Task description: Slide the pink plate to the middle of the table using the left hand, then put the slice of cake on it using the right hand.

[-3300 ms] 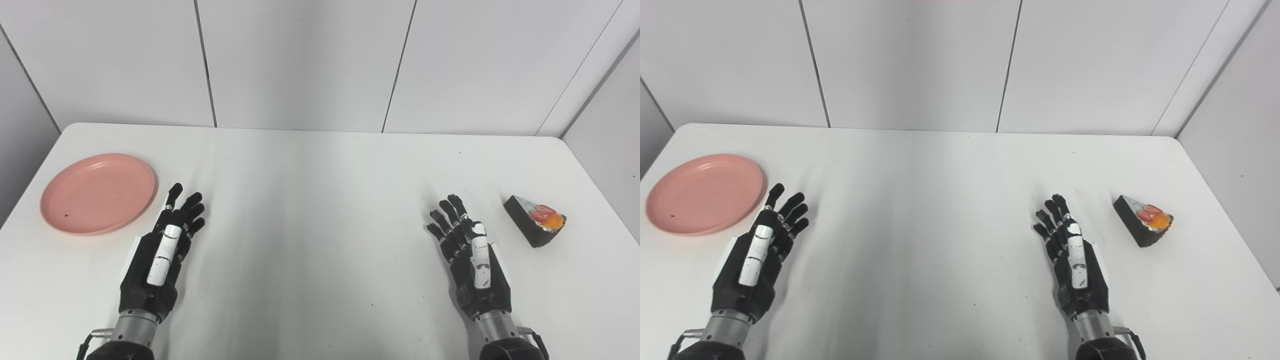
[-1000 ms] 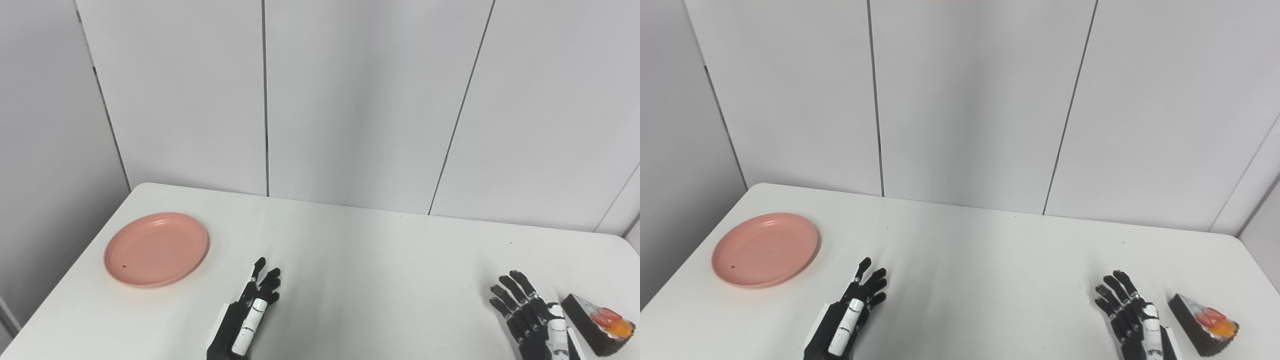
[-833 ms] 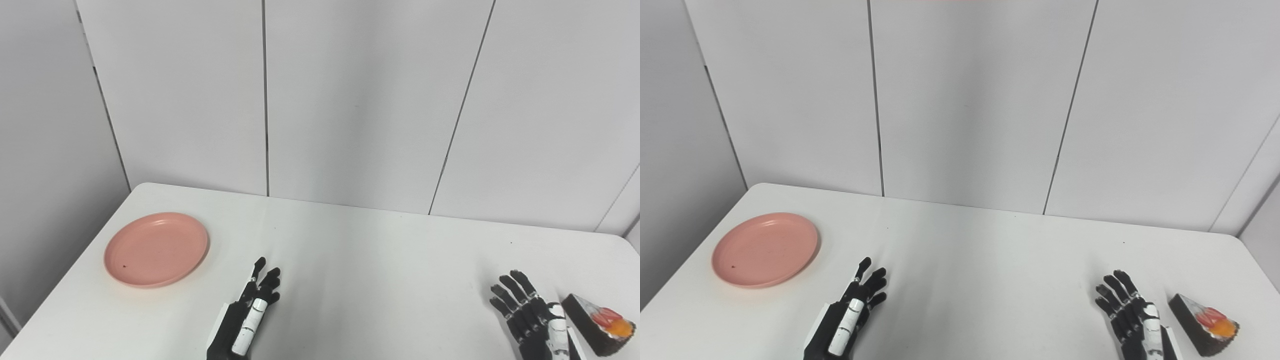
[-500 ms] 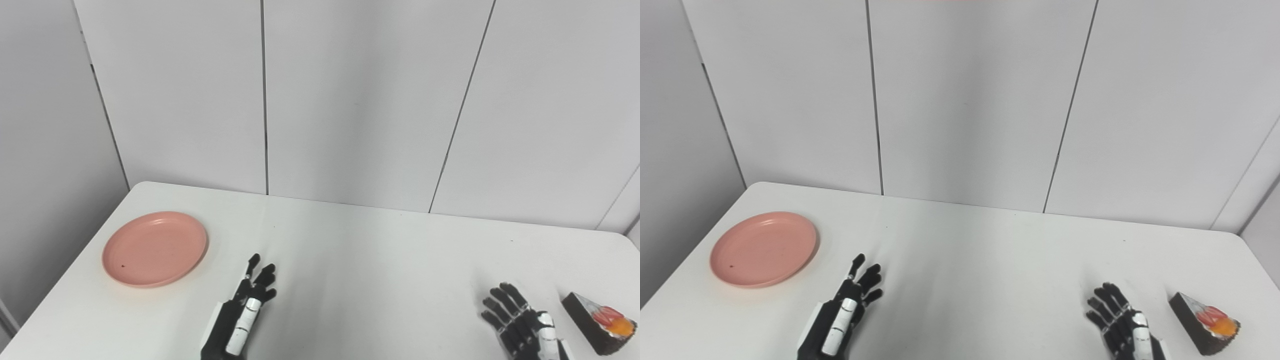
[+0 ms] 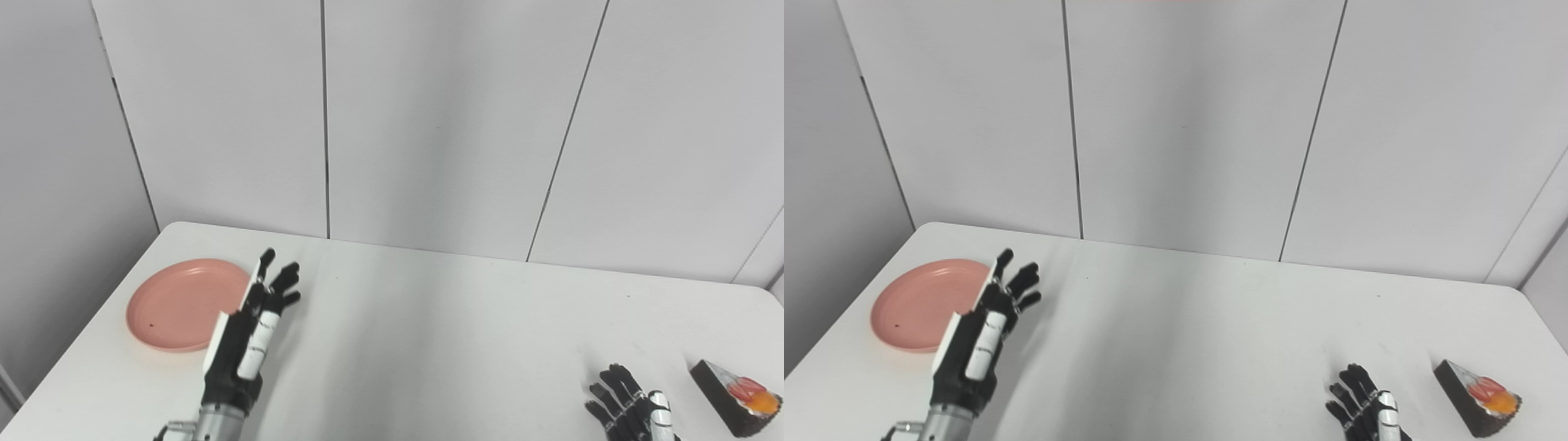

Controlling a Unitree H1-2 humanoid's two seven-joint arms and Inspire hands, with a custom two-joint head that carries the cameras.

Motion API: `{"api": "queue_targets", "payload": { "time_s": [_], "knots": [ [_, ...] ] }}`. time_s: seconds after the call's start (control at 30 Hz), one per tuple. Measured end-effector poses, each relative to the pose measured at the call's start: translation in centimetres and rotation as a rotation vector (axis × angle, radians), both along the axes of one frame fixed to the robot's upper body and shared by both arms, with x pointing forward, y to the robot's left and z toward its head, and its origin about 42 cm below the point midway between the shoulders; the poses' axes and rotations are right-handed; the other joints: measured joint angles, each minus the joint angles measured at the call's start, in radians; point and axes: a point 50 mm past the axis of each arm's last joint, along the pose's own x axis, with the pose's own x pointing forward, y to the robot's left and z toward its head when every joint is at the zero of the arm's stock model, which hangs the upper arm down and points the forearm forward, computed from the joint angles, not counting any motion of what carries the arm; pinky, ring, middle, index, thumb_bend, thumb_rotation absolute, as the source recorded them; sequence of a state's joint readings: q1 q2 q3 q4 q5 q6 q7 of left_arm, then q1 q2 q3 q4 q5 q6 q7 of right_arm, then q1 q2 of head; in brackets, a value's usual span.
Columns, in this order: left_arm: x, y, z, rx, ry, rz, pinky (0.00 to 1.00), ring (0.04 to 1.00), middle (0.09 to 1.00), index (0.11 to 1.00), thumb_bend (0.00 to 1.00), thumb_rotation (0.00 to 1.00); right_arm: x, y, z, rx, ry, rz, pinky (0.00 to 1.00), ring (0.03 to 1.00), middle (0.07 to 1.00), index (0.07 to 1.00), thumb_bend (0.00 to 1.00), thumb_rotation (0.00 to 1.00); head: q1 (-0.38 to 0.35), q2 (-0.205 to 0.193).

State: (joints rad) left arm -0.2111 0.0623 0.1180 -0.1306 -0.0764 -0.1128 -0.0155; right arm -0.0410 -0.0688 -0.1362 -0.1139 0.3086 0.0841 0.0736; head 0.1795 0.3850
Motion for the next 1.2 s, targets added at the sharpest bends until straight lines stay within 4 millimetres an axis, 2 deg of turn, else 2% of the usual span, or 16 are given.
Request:
{"api": "queue_targets", "payload": {
  "time_s": [0.17,0.3,0.43,0.5,0.6,0.63,0.73,0.8,0.83,0.87,0.97,1.03,1.2],
  "knots": [
    [1.7,2.1,3.2,0.058,-0.085,0.055,0.80,0.869,0.872,0.934,0.87,0.88,0.1,0.0,0.1,0.002,0.011,0.000,0.85,0.871,0.889,0.853,0.58,0.94,0.008,-0.005],
    [2.7,4.9,5.9,0.161,-0.144,0.124,0.82,0.886,0.884,0.936,0.89,0.86,0.1,0.0,0.1,0.005,0.012,0.000,0.85,0.871,0.891,0.853,0.57,0.94,0.009,-0.006],
    [3.6,7.6,7.3,0.210,-0.155,0.175,0.83,0.908,0.901,0.899,0.91,0.86,0.2,0.0,0.1,0.008,0.013,0.000,0.85,0.864,0.883,0.863,0.57,0.94,0.012,-0.005],
    [3.9,8.7,7.7,0.230,-0.151,0.196,0.82,0.911,0.910,0.899,0.89,0.88,0.2,0.0,0.1,0.007,0.013,0.000,0.85,0.860,0.879,0.860,0.56,0.94,0.015,-0.005],
    [5.0,10.4,7.5,0.302,-0.116,0.234,0.81,0.922,0.924,0.912,0.88,0.89,0.3,0.0,0.1,0.007,0.014,0.001,0.84,0.848,0.870,0.856,0.55,0.93,0.015,-0.006],
    [5.4,11.2,7.3,0.332,-0.107,0.250,0.81,0.925,0.931,0.916,0.92,0.89,0.3,0.0,0.1,0.007,0.014,0.002,0.82,0.836,0.862,0.850,0.56,0.92,0.014,-0.006],
    [6.6,13.5,6.4,0.385,-0.063,0.287,0.83,0.937,0.948,0.922,0.94,0.88,0.4,0.0,0.0,0.006,0.018,0.003,0.80,0.821,0.850,0.845,0.55,0.92,0.014,-0.005],
    [7.2,14.7,5.8,0.383,-0.040,0.301,0.86,0.947,0.961,0.922,0.89,0.89,0.4,-0.1,0.0,0.006,0.019,0.002,0.79,0.807,0.840,0.841,0.55,0.92,0.020,-0.003],
    [7.5,15.1,5.6,0.370,-0.033,0.302,0.87,0.947,0.965,0.913,0.87,0.88,0.4,-0.1,0.0,0.005,0.020,0.002,0.78,0.802,0.834,0.839,0.54,0.92,0.023,-0.003],
    [7.8,15.7,5.3,0.340,-0.022,0.300,0.90,0.935,0.947,0.891,0.91,0.85,0.4,-0.2,0.0,0.004,0.020,0.002,0.77,0.793,0.826,0.843,0.54,0.93,0.028,-0.002],
    [8.6,17.3,4.6,0.230,0.003,0.292,0.89,0.918,0.924,0.880,0.96,0.86,0.4,-0.2,0.0,0.001,0.020,0.002,0.76,0.780,0.820,0.852,0.54,0.92,0.029,-0.002],
    [9.1,18.4,4.1,0.170,0.031,0.292,0.88,0.933,0.941,0.904,0.99,0.88,0.4,-0.2,0.0,0.001,0.019,0.003,0.75,0.770,0.813,0.856,0.54,0.91,0.029,0.000],
    [9.5,20.8,3.1,0.083,0.075,0.310,0.89,0.968,0.956,0.924,1.00,0.88,0.5,-0.2,0.0,0.004,0.020,0.002,0.73,0.754,0.803,0.857,0.52,0.91,0.026,-0.005]
  ]
}}
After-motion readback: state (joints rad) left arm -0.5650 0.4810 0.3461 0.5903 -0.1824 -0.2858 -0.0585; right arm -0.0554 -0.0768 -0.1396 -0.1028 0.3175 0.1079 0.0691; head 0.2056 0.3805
